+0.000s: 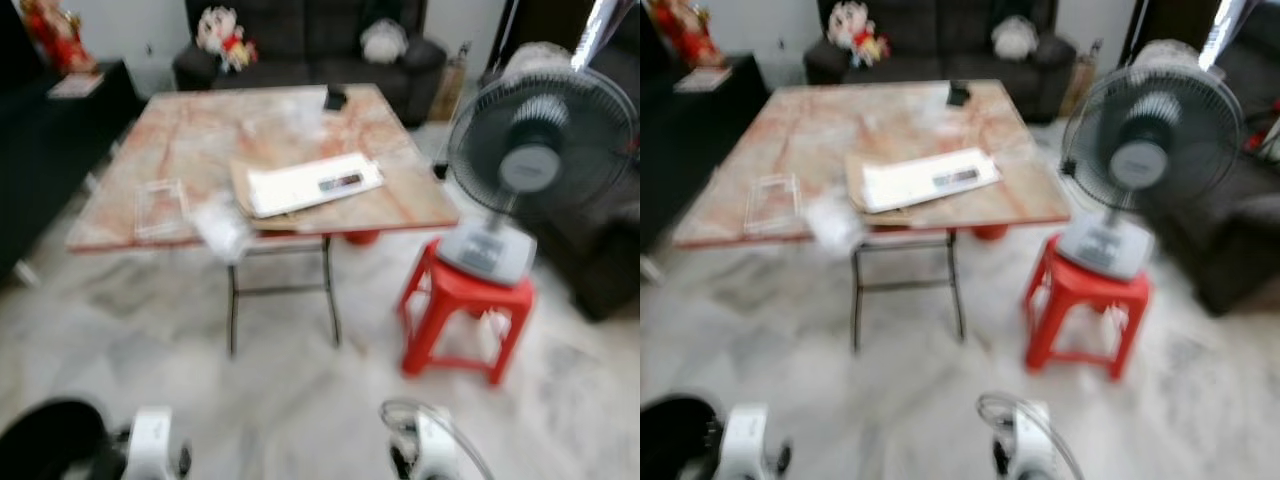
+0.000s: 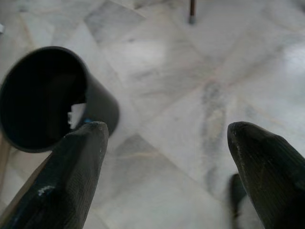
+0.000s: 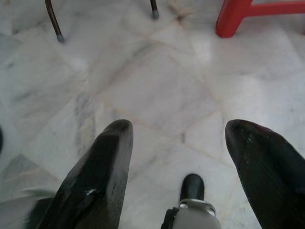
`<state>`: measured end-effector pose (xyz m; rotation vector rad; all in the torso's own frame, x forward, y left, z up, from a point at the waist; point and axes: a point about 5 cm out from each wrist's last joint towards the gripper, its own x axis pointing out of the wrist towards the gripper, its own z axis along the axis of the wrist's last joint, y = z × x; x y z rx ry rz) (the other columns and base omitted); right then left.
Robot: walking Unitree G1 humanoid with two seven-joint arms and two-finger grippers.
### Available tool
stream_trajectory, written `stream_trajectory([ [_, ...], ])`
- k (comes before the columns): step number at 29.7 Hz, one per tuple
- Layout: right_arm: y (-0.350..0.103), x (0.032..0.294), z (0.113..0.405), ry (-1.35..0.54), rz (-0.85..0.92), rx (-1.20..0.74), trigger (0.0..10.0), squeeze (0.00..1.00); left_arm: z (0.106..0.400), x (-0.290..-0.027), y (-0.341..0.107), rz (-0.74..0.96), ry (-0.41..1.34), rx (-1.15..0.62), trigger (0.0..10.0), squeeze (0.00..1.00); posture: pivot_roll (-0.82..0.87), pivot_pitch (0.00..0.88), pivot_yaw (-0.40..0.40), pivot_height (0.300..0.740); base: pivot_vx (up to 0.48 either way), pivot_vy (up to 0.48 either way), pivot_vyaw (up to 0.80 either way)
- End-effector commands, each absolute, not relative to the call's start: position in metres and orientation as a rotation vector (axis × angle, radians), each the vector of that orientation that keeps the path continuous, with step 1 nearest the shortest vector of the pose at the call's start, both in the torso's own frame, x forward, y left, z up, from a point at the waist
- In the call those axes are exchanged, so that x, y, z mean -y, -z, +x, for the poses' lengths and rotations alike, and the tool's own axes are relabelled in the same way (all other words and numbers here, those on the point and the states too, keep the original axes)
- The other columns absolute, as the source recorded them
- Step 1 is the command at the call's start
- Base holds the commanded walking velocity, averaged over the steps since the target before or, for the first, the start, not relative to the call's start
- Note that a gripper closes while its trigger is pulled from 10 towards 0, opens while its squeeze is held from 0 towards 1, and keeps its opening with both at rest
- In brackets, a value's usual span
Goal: Picking trash to rubbish bin
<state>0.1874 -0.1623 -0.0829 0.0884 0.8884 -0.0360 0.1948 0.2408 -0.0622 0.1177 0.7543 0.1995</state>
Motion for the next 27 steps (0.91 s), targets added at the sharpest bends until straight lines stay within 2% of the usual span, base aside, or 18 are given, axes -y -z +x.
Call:
stream_trajectory([
  [1, 0.082, 0.15, 0.19, 0.016, 0.107, -0.881, 10.0, 0.0, 0.193, -0.249, 0.061, 0.139, -0.209, -0.764, 10.0, 0.0, 0.0, 0.0, 0.051, 0.74, 0.0, 0.0, 0.0],
  [8, 0.082, 0.149, 0.19, 0.024, 0.118, -0.879, 10.0, 0.0, 0.2, -0.249, 0.057, 0.14, -0.196, -0.731, 10.0, 0.0, 0.0, 0.0, 0.06, 0.74, 0.0, 0.0, 0.0],
  [17, 0.075, 0.145, 0.203, 0.016, 0.142, -0.826, 10.0, 0.0, 0.24, -0.242, 0.028, 0.159, -0.166, -0.528, 10.0, 0.0, 0.01, 0.0, 0.065, 0.74, 0.0, 0.0, 0.0],
  [27, 0.066, 0.139, 0.218, -0.031, 0.105, -0.764, 10.0, 0.0, 0.267, -0.233, 0.004, 0.175, -0.139, -0.375, 10.0, 0.0, 0.02, 0.0, 0.062, 0.74, 0.414, 0.0, 0.0],
])
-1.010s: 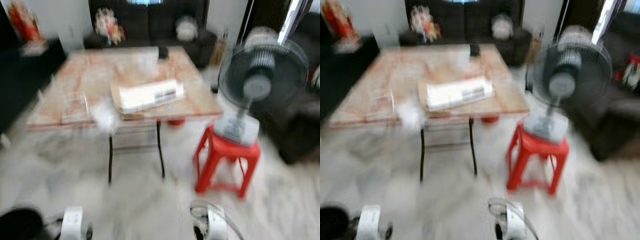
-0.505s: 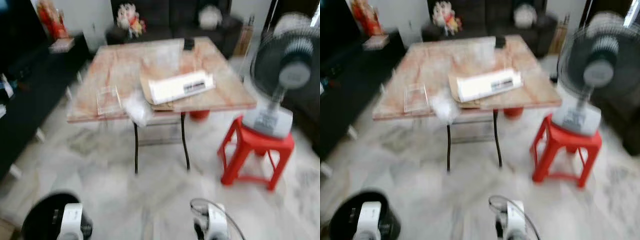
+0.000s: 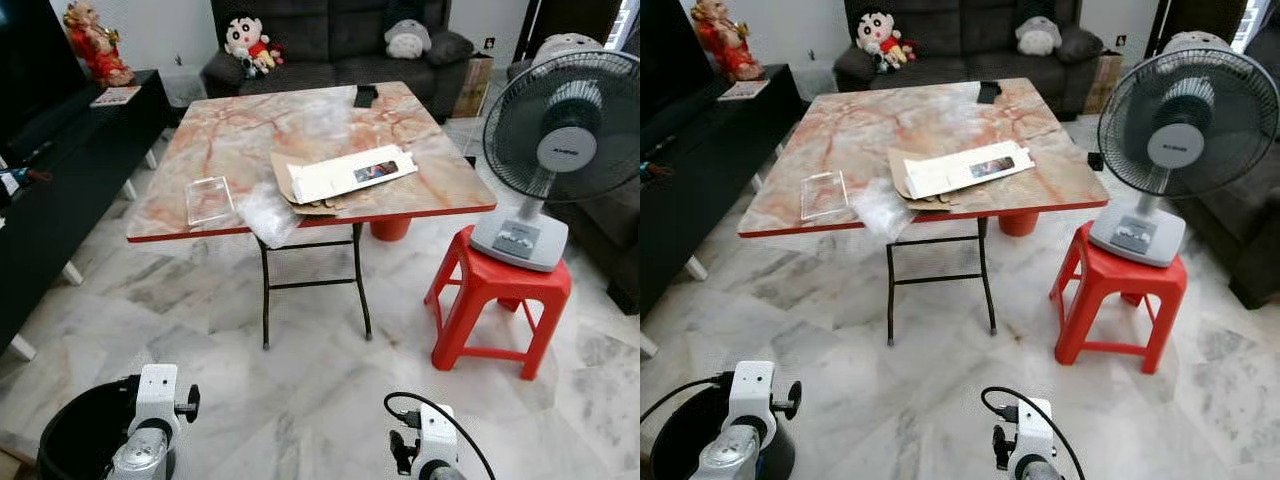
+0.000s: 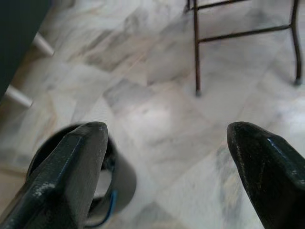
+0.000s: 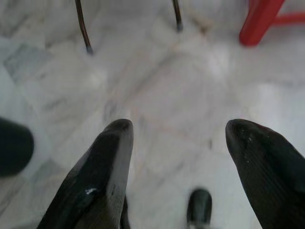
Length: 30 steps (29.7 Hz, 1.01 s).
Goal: Picking trash to rubbish bin
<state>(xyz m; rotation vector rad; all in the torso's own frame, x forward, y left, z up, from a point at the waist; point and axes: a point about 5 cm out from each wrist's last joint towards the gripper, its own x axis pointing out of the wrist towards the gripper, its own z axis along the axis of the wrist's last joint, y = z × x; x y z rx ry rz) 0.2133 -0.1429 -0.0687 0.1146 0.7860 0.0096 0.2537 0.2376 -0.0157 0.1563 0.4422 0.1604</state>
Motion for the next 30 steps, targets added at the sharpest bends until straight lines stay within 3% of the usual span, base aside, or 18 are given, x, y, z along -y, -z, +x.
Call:
stream_trajectory([
  [1, 0.064, 0.139, 0.22, -0.027, 0.107, -0.756, 10.0, 0.0, 0.27, -0.23, 0.001, 0.176, -0.129, -0.36, 10.0, 0.0, 0.02, 0.0, 0.063, 0.74, 0.461, 0.0, 0.48],
  [6, 0.063, 0.14, 0.222, -0.023, 0.113, -0.75, 10.0, 0.0, 0.28, -0.222, -0.007, 0.194, -0.083, -0.313, 10.0, 0.0, 0.02, 0.0, 0.059, 0.74, 0.461, 0.0, 0.74],
  [30, 0.073, 0.14, 0.206, -0.019, 0.111, -0.819, 10.0, 0.0, 0.284, -0.219, -0.015, 0.194, -0.064, -0.254, 10.0, 0.0, 0.02, 0.0, 0.06, 0.74, 0.456, 0.0, 0.0],
])
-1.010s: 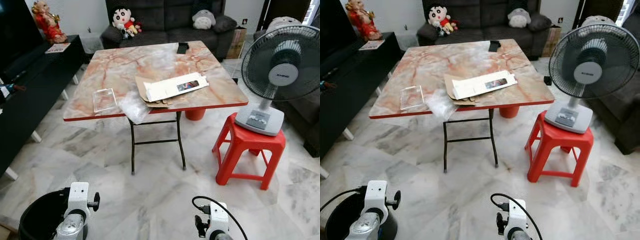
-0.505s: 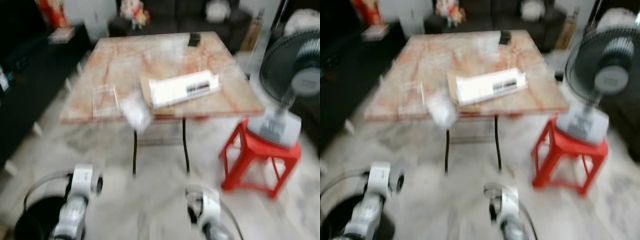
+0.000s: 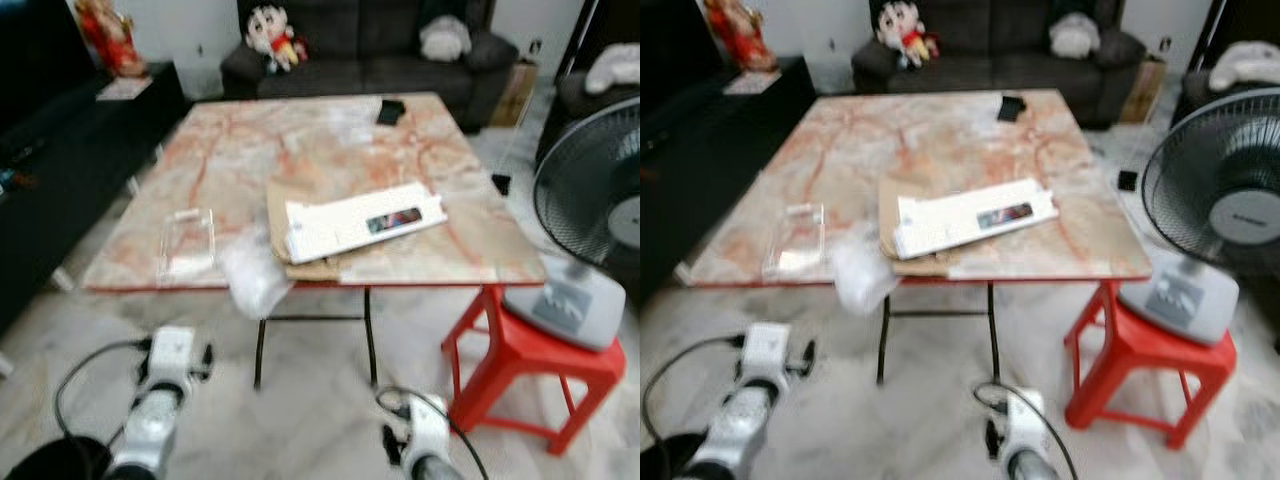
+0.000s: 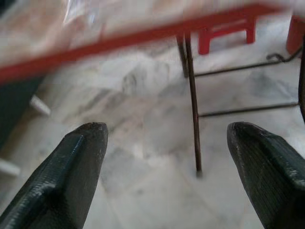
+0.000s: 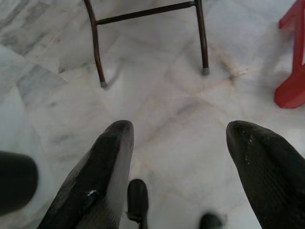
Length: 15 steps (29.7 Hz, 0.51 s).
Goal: Picking trash to rubbish bin
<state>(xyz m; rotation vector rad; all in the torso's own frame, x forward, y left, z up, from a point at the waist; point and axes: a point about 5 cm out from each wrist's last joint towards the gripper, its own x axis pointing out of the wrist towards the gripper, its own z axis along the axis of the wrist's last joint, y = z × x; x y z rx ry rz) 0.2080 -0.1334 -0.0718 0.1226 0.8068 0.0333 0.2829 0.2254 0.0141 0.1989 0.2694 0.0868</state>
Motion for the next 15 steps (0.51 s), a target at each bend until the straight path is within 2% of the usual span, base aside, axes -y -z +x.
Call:
stream_trajectory([
  [1, 0.073, 0.14, 0.206, -0.019, 0.111, -0.82, 10.0, 0.0, 0.284, -0.219, -0.015, 0.195, -0.06, -0.25, 10.0, 0.0, 0.02, 0.0, 0.06, 0.74, 0.45, 0.0, 0.0],
  [5, 0.074, 0.14, 0.205, -0.02, 0.111, -0.822, 10.0, 0.0, 0.285, -0.216, -0.019, 0.191, -0.04, -0.217, 10.0, 0.0, 0.02, 0.0, 0.06, 0.74, 0.425, 0.0, 0.0],
  [10, 0.075, 0.137, 0.203, -0.031, 0.11, -0.829, 10.0, 0.0, 0.284, -0.216, -0.03, 0.187, -0.006, -0.119, 10.0, 0.0, 0.02, 0.0, 0.061, 0.74, 0.0, 0.0, 0.0],
  [15, 0.075, 0.135, 0.202, -0.036, 0.107, -0.832, 10.0, 0.0, 0.284, -0.216, -0.032, 0.19, 0.002, -0.103, 10.0, 0.0, 0.03, 0.0, 0.062, 0.74, 0.0, 0.0, 0.0],
])
